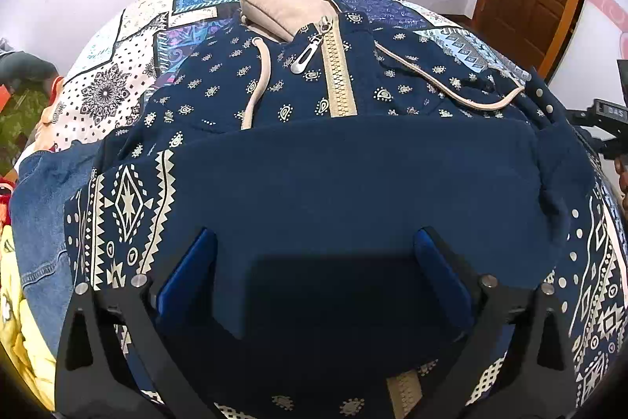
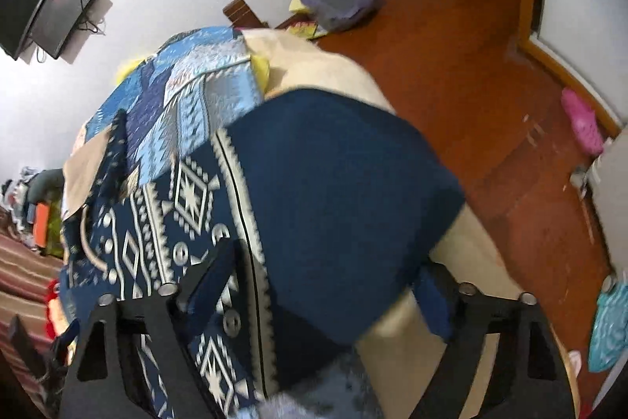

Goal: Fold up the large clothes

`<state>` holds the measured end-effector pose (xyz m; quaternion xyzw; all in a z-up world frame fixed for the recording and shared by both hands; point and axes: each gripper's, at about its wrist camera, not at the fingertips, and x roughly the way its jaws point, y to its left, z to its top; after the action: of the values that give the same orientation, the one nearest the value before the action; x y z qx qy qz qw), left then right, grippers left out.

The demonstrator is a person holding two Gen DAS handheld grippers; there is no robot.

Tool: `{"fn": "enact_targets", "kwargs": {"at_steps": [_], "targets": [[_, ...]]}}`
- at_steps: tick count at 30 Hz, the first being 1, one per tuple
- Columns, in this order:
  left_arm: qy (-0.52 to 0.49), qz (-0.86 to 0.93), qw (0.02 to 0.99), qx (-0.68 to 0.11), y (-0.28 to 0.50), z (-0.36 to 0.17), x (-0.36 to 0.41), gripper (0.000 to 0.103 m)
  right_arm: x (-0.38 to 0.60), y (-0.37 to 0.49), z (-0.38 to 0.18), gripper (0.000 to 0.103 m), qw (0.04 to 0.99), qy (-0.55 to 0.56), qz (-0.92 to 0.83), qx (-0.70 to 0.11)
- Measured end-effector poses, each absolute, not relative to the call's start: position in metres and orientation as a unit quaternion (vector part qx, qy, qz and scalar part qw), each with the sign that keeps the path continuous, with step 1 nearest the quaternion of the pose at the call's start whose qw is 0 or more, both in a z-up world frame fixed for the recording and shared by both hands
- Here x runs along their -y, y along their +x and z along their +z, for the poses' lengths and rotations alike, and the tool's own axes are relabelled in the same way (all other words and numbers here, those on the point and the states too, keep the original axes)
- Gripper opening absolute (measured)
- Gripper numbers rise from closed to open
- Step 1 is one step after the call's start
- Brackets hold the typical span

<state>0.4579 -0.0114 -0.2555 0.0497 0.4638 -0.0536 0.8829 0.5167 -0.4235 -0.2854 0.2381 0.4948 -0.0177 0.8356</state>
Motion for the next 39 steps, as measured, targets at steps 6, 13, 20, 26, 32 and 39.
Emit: {"fn": "enact_targets", "kwargs": {"at_steps": [6, 13, 20, 26, 32, 39], "targets": [[0.047, -0.056, 0.878, -0.474, 0.451, -0.246, 0.009, 0.102, 0.426, 0.522, -0.265, 0.008, 0.849, 0.224, -0.023, -0.478], [0.035, -0.052, 0.891, -0.449, 0.426, -0.210, -0.007, 0.102, 0.401, 0.488, -0.183, 0.006, 0.891, 0.196, 0.025, -0.408], [0.020, -0.043, 0.905, -0.422, 0.397, -0.178, -0.030, 0.102, 0.324, 0.459, -0.102, 0.006, 0.914, 0.140, 0.116, -0.364], [0.006, -0.036, 0.913, -0.407, 0.374, -0.163, -0.053, 0.102, 0.228, 0.455, -0.115, 0.006, 0.895, 0.105, 0.170, -0.400], [-0.007, -0.023, 0.913, -0.407, 0.351, -0.159, -0.083, 0.102, 0.152, 0.458, -0.196, 0.007, 0.844, 0.113, 0.181, -0.492], [0.001, -0.008, 0.908, -0.418, 0.328, -0.169, -0.108, 0.102, 0.134, 0.441, -0.254, 0.007, 0.818, 0.139, 0.126, -0.543]]}}
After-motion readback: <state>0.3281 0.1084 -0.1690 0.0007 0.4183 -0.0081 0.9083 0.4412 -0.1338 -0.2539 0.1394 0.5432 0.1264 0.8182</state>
